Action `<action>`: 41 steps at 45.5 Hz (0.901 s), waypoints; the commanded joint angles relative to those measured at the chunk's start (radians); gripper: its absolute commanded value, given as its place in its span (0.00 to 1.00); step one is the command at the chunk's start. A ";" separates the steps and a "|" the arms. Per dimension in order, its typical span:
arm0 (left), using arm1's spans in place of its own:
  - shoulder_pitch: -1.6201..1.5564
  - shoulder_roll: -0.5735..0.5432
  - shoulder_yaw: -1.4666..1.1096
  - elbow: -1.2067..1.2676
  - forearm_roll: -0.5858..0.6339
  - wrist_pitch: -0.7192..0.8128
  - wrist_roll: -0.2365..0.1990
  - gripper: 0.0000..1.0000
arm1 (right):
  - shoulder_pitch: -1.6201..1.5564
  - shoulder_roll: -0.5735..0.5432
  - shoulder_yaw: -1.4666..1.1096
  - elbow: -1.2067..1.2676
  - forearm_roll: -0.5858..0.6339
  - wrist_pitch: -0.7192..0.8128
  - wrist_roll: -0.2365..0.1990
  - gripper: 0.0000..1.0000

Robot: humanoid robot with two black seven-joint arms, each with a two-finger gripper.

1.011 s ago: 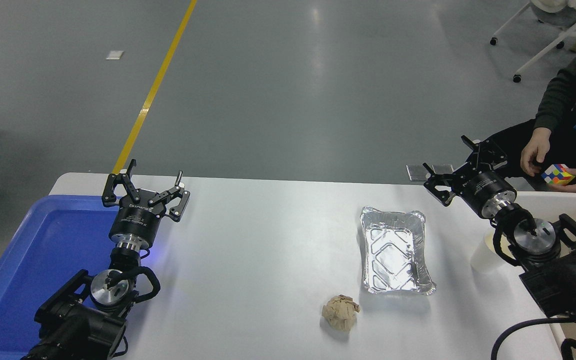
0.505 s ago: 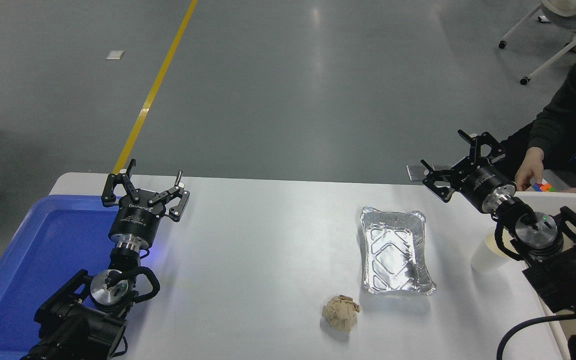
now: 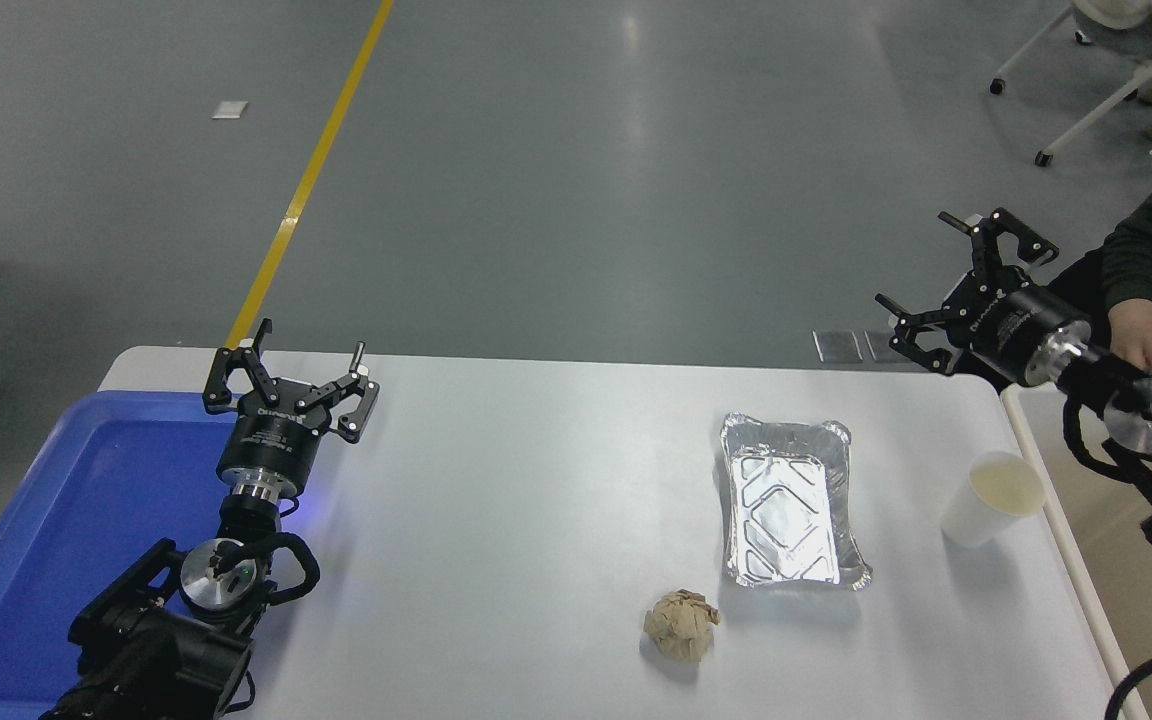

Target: Pick up paper cup place in dustbin

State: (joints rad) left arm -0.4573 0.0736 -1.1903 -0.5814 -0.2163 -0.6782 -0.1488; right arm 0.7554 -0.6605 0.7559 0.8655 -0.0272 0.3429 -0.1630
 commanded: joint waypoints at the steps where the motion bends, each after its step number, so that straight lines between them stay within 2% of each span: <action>1: 0.000 0.000 0.000 0.000 0.000 0.000 0.000 0.99 | 0.200 -0.157 -0.341 0.044 -0.040 -0.016 -0.007 1.00; 10: 0.000 0.000 0.000 0.000 0.000 0.000 0.000 0.99 | 0.447 -0.232 -0.699 0.073 -0.048 -0.013 -0.007 1.00; 21: 0.000 0.000 0.000 0.000 0.002 0.000 0.000 0.99 | 0.772 -0.211 -1.131 0.118 -0.076 -0.009 -0.007 1.00; 32: 0.000 0.000 0.000 0.000 0.002 0.000 0.000 0.99 | 1.140 -0.085 -1.576 0.260 -0.109 -0.004 -0.004 1.00; 41: -0.001 0.000 0.000 0.000 0.002 0.000 0.000 0.99 | 1.384 0.088 -1.851 0.424 -0.108 -0.001 0.007 1.00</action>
State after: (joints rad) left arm -0.4572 0.0737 -1.1903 -0.5814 -0.2149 -0.6782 -0.1488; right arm 1.8309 -0.7319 -0.7328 1.1271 -0.1266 0.3376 -0.1655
